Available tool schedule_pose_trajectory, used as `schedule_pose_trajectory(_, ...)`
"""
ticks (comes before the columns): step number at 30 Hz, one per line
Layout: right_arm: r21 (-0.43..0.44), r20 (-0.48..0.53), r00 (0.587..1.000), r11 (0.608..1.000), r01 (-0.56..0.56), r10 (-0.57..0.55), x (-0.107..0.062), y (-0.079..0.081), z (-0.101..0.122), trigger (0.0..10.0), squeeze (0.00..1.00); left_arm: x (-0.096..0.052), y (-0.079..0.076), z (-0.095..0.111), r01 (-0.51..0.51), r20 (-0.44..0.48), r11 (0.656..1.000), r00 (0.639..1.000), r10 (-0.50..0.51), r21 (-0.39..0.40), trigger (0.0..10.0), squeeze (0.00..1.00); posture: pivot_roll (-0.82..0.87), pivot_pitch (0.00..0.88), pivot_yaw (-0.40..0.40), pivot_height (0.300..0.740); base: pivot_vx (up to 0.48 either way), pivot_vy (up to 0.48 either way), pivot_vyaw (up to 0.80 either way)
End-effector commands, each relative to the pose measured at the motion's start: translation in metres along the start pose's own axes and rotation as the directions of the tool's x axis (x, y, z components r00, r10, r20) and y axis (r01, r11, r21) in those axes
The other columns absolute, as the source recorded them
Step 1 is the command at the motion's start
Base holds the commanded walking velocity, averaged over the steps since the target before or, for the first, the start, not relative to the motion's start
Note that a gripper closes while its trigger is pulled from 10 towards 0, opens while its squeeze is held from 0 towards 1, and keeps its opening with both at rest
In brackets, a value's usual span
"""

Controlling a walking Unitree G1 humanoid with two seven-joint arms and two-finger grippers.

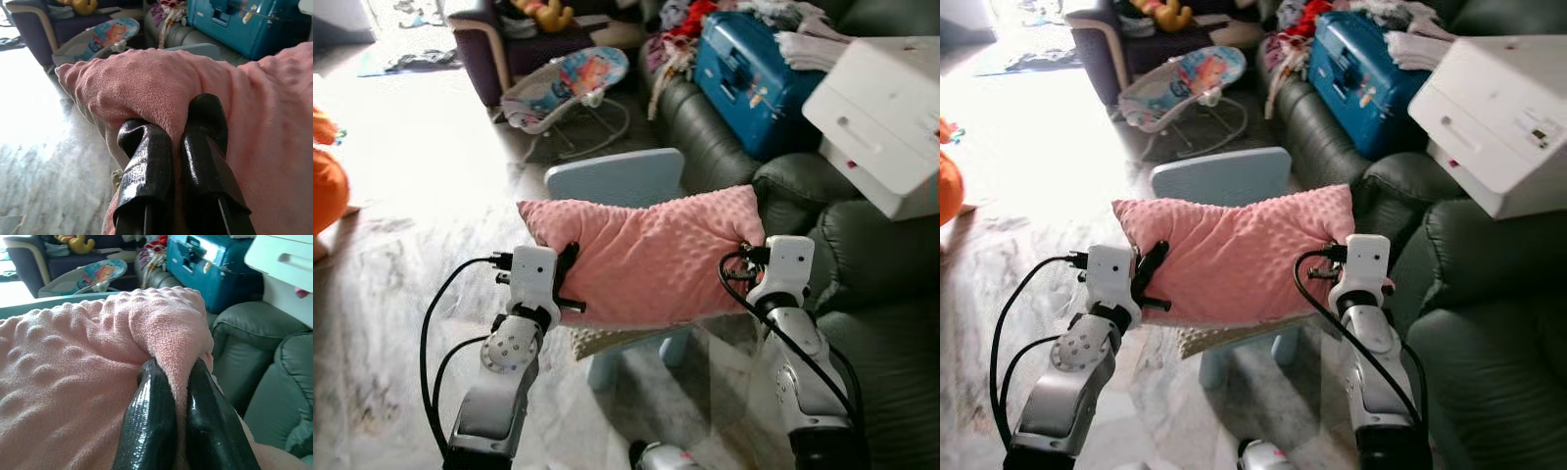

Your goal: Move the pillow to the sofa

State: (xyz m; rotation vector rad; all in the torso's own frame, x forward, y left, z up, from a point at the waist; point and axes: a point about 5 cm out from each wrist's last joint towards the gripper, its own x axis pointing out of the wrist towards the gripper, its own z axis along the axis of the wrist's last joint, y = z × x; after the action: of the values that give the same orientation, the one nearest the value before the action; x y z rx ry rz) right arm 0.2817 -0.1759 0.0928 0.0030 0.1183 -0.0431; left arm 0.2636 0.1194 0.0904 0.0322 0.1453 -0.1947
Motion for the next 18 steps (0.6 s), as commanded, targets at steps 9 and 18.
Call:
schedule_pose_trajectory(9,-0.013,0.014,1.000,1.000,0.012,-0.012,0.0015,-0.0017,0.0058,10.0,0.00,-0.0025,-0.0046,0.0004,0.033,0.012,0.999,0.999,-0.033,-0.006,10.0,0.00,-0.05,0.000,-0.013,0.740,0.000,0.000,-0.80)
schedule_pose_trajectory(18,-0.005,0.000,0.999,0.999,0.033,-0.033,0.0008,-0.0058,0.0042,10.0,0.00,-0.0037,-0.0088,-0.0013,0.048,0.005,0.999,0.999,-0.048,-0.017,10.0,0.00,-0.06,0.000,-0.010,0.740,0.000,0.000,-0.80)
